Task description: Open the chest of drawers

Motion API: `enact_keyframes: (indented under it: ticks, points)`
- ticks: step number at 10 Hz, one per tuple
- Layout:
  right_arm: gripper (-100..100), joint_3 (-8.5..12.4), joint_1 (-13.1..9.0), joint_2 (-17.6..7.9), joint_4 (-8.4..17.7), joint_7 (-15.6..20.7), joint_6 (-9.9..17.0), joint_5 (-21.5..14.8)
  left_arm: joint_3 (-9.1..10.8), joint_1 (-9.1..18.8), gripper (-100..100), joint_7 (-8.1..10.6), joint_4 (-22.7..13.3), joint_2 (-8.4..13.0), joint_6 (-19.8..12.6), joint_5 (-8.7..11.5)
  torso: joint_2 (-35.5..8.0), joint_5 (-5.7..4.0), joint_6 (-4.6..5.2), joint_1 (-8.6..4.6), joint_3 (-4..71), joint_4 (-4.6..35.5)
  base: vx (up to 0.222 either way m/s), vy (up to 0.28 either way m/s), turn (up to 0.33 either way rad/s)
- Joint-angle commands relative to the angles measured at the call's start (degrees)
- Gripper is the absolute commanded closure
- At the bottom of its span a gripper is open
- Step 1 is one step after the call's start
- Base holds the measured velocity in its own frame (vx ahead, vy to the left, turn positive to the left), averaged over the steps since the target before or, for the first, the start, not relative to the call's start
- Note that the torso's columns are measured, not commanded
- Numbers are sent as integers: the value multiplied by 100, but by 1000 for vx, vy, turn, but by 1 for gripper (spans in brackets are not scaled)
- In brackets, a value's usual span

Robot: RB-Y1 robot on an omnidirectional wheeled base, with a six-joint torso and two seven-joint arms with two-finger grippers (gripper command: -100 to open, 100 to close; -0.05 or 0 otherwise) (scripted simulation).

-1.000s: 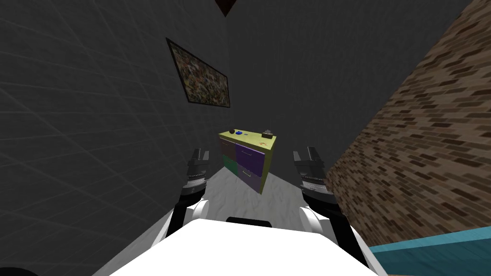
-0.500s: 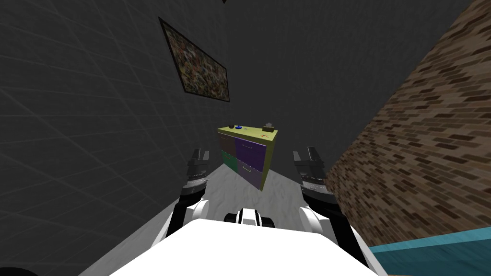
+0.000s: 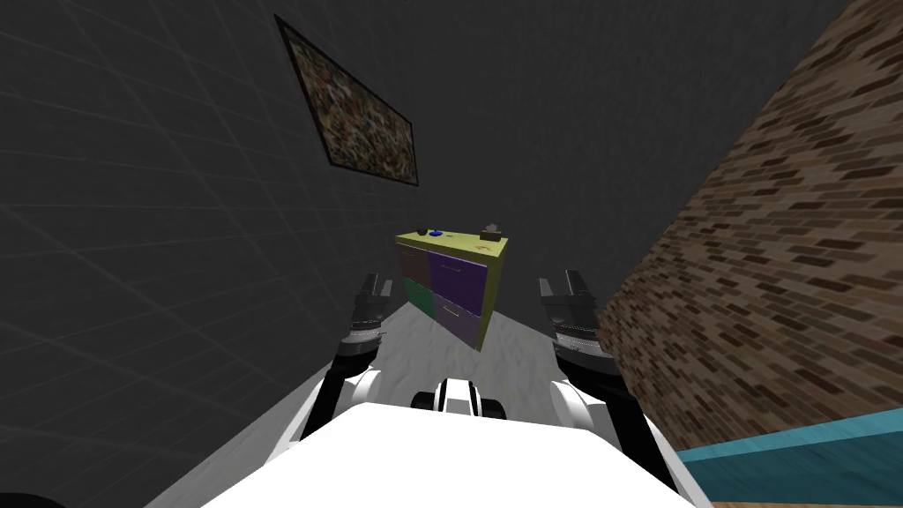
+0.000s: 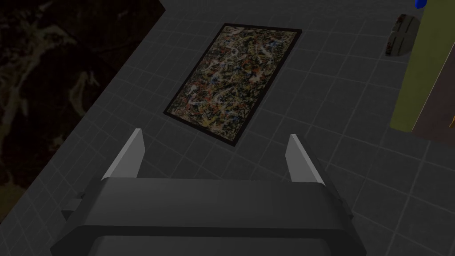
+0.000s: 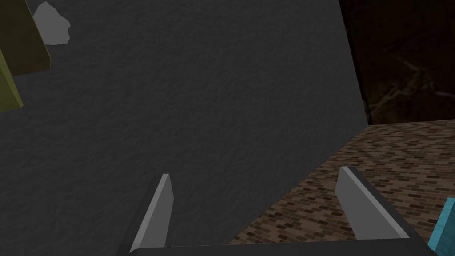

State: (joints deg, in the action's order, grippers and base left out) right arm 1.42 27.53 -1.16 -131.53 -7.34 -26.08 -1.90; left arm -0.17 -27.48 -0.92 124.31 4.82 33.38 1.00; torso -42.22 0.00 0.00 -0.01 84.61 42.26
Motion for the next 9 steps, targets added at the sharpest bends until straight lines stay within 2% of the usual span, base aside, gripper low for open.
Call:
enact_keyframes:
  ticks: [1, 3, 9]
  points:
    - [0, 0, 0, 0, 0, 0, 0, 0, -92, 140, -100, -18, -240, 244, -187, -103, 1, -1, 1, -5, 1, 0, 76, -38, -114]
    - [0, 0, 0, 0, 0, 0, 0, 0, -210, 296, -100, -42, -534, 315, -388, -230, 0, -1, 0, -2, 0, 0, 97, -29, -130]
    - [0, 0, 0, 0, 0, 0, 0, 0, -465, 631, -100, -92, -1168, 316, -821, -506, -11, 1, 0, 5, -7, 4, 92, -25, -108]
